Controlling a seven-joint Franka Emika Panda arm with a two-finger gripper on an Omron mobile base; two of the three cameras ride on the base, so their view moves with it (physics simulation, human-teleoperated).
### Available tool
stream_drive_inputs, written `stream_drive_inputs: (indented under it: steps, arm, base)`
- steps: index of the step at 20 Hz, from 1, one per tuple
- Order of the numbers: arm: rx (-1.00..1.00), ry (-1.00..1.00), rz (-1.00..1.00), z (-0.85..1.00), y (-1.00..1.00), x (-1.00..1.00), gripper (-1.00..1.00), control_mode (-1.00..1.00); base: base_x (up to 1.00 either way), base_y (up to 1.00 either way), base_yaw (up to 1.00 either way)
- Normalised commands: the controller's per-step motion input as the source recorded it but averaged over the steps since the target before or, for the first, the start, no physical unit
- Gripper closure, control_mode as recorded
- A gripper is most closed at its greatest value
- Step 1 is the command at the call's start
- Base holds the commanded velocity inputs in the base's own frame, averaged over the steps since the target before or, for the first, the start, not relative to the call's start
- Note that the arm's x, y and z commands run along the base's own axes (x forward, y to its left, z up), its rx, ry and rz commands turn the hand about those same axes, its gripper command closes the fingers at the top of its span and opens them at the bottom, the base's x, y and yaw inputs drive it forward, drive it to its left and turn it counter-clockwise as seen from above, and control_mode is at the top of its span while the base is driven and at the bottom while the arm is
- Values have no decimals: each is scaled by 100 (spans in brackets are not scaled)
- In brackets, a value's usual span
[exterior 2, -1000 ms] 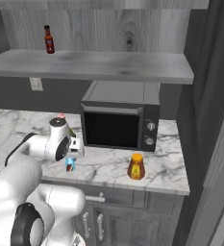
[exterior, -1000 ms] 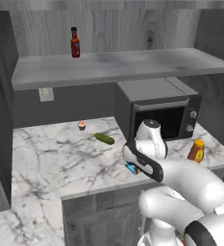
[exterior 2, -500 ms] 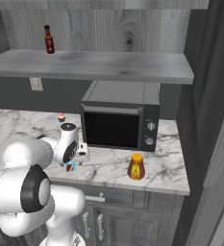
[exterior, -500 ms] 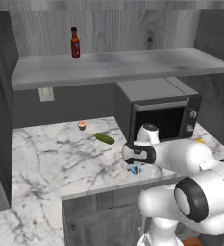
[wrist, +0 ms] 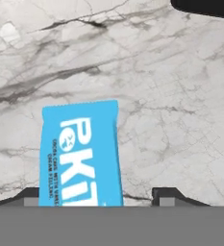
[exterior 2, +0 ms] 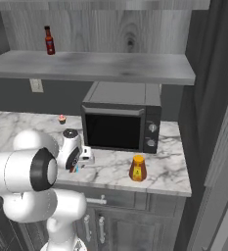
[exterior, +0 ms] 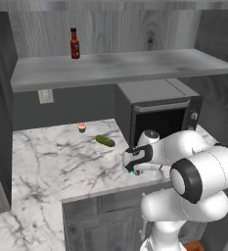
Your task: Pick the honey bottle and bar from the counter and place them in the cabinets closest to them.
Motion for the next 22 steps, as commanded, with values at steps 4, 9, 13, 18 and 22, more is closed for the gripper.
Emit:
stream_drive_inputs:
  steps: [4, 9, 13, 18, 22]
  arm:
    - [-4, -2, -1, -27, 7, 0, 100, -100]
    - [1, 0, 0, 8, 0, -6, 100, -100]
    - [5, 0, -4, 51, 0, -17, 100, -100]
    - [5, 4, -7, 74, 0, -20, 100, -100]
    - [4, 10, -8, 74, -5, -30, 100, -100]
  base:
    - [0, 0, 0]
    - [0, 0, 0]
    - [0, 0, 0]
    - [0, 0, 0]
    - [0, 0, 0]
